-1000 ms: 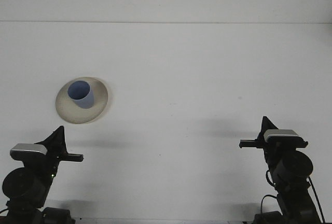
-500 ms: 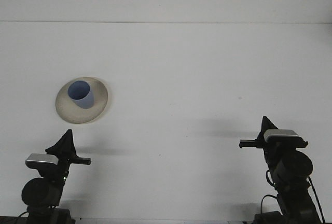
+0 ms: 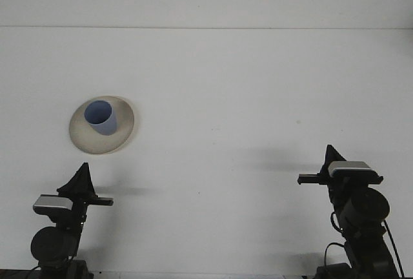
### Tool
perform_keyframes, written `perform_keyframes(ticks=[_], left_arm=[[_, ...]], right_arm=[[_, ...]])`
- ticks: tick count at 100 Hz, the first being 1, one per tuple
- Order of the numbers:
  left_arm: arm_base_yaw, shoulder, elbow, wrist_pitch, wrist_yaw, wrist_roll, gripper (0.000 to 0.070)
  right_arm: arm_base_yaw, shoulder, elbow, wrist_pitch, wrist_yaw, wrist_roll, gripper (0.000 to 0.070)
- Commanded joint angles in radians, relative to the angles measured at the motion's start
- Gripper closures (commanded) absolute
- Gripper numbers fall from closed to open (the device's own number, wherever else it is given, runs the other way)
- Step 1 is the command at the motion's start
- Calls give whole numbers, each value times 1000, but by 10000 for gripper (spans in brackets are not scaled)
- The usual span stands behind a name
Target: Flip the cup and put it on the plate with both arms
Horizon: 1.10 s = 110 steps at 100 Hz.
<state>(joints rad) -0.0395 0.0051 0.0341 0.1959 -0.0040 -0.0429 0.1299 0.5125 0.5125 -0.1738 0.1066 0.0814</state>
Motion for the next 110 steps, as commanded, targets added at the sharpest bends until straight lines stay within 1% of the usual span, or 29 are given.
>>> perform_keyframes(ticks=[1,9,94,110], left_arm=[[1,-2,-20,13,2,5,688],[1,-2,-20,11,2,-4,688],[1,-2,-20,13,2,-3,688],[1,-2,-20,13,2,-3,688]], right_arm=[[2,3,5,13,-1,-6,700],[2,3,5,13,-1,-6,700],[2,3,2,15,0,-6,700],[2,-54,-30,22,-2,-7,700]])
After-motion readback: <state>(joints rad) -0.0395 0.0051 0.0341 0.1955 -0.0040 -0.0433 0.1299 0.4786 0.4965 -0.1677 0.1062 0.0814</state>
